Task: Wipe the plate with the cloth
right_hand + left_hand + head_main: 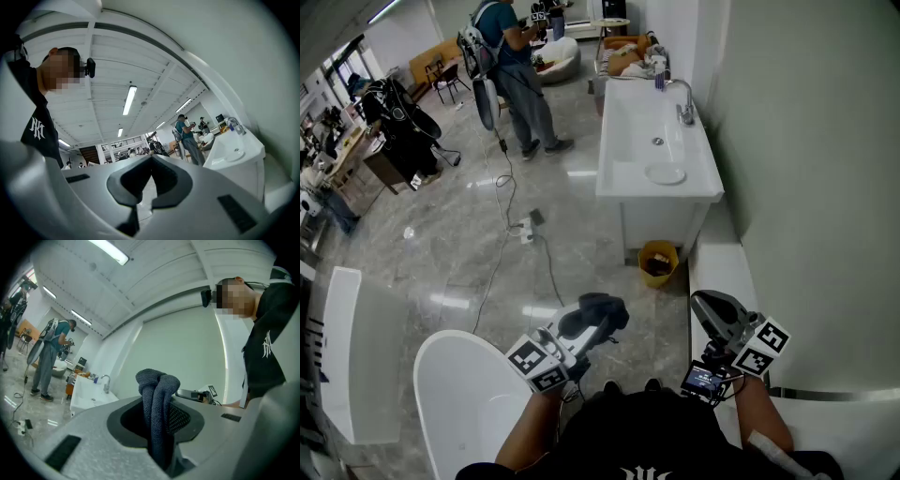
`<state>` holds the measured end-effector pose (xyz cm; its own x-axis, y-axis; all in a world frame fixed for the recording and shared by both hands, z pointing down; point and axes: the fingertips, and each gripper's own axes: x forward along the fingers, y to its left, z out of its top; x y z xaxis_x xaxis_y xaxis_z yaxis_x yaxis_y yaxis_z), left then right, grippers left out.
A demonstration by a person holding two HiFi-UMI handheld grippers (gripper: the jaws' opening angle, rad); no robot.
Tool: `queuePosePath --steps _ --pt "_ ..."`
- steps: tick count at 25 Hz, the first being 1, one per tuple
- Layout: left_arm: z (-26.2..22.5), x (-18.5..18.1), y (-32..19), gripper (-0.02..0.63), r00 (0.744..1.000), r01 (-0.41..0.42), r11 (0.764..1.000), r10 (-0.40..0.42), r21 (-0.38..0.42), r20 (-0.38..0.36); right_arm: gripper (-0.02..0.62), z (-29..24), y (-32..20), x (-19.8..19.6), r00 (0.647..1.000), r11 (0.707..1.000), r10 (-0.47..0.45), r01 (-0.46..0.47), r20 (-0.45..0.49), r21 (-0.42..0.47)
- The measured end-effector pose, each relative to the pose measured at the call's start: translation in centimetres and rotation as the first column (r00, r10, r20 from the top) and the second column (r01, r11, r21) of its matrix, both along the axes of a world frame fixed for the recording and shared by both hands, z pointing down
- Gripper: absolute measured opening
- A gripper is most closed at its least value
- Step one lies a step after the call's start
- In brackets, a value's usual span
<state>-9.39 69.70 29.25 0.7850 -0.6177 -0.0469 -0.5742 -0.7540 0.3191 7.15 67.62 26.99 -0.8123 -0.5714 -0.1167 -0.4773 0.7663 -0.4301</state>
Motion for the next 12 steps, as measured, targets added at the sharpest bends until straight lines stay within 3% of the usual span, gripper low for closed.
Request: queuePosePath --steps 6,12 --pt "-1.7 2.7 -1.0 0.064 0.998 -0.061 0.995 0.063 0.073 -0.022 0.003 0.0 -1.3 -0.3 1.000 0.999 -0.017 0.017 -0.006 0.045" --pt "-2.2 3.5 -0.7 0.064 0.995 -0.096 0.992 0.097 0.078 -0.011 0.003 -1.2 -0.8 0.0 1.000 0.999 -0.005 0.006 -0.015 0.036"
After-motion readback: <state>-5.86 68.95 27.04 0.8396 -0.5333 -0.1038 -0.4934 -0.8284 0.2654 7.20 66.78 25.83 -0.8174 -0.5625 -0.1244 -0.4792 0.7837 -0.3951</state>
